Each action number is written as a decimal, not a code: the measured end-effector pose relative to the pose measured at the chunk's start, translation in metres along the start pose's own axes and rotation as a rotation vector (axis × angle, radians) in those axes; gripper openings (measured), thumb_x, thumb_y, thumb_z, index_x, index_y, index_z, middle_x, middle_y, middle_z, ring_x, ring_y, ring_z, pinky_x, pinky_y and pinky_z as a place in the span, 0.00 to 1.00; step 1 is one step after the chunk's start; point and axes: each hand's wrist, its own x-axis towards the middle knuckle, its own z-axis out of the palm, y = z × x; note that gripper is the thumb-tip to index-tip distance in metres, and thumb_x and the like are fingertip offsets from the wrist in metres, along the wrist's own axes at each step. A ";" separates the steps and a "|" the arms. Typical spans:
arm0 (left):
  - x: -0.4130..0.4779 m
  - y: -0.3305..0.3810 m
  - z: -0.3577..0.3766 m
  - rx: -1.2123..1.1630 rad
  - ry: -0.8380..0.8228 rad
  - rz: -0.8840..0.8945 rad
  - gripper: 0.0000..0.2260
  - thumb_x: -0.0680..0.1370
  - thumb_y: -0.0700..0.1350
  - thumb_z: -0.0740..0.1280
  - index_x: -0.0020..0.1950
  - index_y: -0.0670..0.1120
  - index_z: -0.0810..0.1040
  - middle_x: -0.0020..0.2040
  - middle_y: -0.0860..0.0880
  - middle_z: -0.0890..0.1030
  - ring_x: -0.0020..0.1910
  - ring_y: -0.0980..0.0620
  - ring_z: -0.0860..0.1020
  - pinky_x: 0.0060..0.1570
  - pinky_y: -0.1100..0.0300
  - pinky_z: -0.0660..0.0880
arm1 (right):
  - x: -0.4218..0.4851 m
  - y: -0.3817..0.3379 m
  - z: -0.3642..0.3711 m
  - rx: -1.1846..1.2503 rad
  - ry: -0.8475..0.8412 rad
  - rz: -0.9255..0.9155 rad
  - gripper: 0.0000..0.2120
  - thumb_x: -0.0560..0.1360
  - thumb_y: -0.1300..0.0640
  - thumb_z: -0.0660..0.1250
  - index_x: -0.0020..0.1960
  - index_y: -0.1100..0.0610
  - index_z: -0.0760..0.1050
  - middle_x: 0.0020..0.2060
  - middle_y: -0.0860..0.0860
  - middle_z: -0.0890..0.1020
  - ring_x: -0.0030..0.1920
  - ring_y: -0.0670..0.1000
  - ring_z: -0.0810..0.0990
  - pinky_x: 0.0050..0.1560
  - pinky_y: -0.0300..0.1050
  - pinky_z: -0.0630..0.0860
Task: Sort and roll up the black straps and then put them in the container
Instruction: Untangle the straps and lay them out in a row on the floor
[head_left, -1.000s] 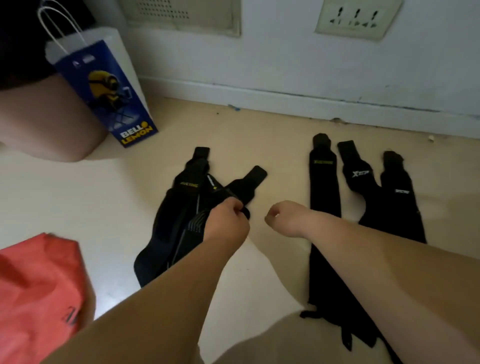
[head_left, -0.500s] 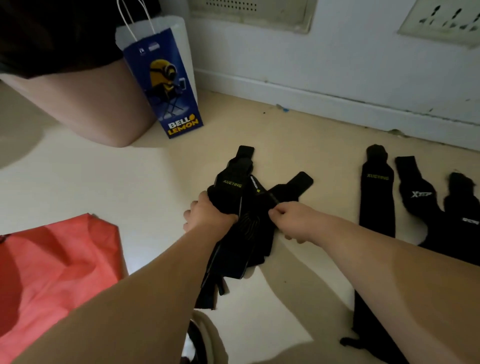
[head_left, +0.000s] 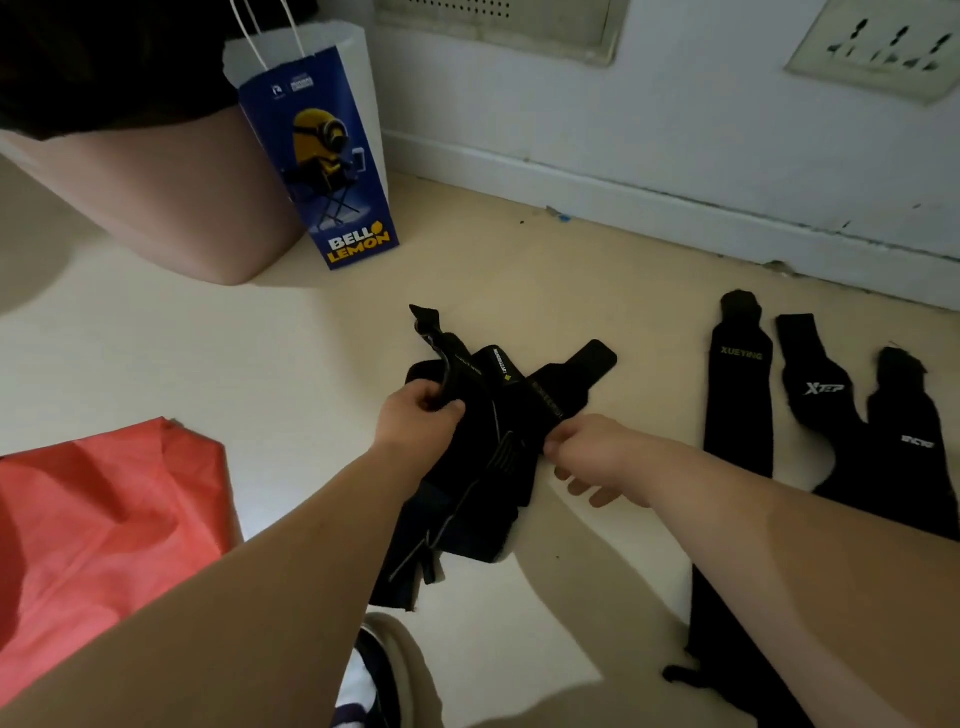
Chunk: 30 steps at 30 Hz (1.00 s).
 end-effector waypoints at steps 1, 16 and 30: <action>0.000 -0.006 -0.001 0.085 0.025 -0.006 0.12 0.80 0.48 0.73 0.62 0.48 0.81 0.53 0.49 0.84 0.50 0.47 0.84 0.54 0.49 0.84 | 0.001 0.000 0.003 0.032 0.006 -0.005 0.16 0.87 0.52 0.60 0.73 0.52 0.75 0.59 0.56 0.82 0.51 0.54 0.83 0.53 0.51 0.82; -0.056 0.008 0.059 -0.077 -0.514 0.065 0.18 0.77 0.36 0.69 0.65 0.50 0.81 0.50 0.48 0.86 0.45 0.51 0.86 0.45 0.58 0.84 | -0.003 -0.004 0.009 0.799 0.057 0.134 0.33 0.75 0.31 0.72 0.68 0.55 0.79 0.58 0.56 0.86 0.52 0.55 0.85 0.40 0.49 0.79; -0.033 -0.007 0.047 -0.648 -0.448 -0.264 0.14 0.84 0.49 0.66 0.68 0.46 0.82 0.63 0.43 0.85 0.63 0.41 0.83 0.61 0.44 0.80 | 0.005 0.017 -0.024 0.712 0.022 -0.064 0.10 0.85 0.59 0.66 0.65 0.52 0.81 0.56 0.53 0.86 0.57 0.55 0.85 0.53 0.53 0.82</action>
